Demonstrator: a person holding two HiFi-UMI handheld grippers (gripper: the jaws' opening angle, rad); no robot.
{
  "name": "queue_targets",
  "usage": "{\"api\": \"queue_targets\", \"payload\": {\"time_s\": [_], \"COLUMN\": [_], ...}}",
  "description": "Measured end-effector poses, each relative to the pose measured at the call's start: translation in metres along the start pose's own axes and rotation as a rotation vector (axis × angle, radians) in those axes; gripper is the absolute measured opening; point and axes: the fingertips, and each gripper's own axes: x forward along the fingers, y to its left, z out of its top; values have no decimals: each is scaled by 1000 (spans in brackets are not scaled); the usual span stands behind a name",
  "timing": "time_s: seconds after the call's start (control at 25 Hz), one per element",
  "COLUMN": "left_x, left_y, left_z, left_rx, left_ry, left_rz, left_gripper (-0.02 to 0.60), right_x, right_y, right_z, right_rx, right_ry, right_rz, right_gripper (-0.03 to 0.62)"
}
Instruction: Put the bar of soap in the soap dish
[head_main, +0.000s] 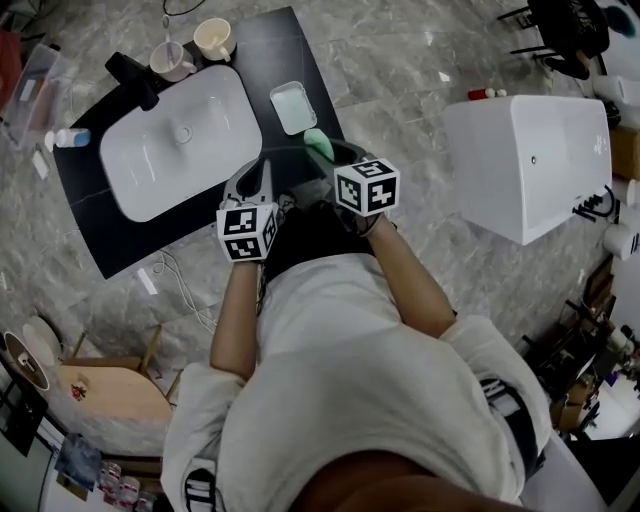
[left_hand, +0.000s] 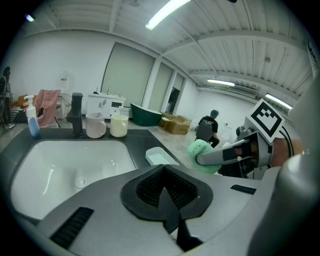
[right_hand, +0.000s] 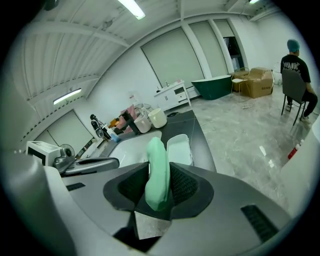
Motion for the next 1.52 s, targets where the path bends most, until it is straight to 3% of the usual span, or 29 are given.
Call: {"api": "queue_targets", "payload": {"time_s": [0.24,1.52], "left_x": [9,70], "left_y": [5,37], "left_z": [-6,-1], "left_rx": [-29,-119], "left_ry": [18,104], "left_rz": [-10,64], "left_gripper": [17,17], "right_x": [11,84], "right_y": [-4,-43], "right_z": [-1,17], "right_rx": [86,218], "right_ry": [23,164], "right_rz": [26,83], "right_gripper": [127,127]}}
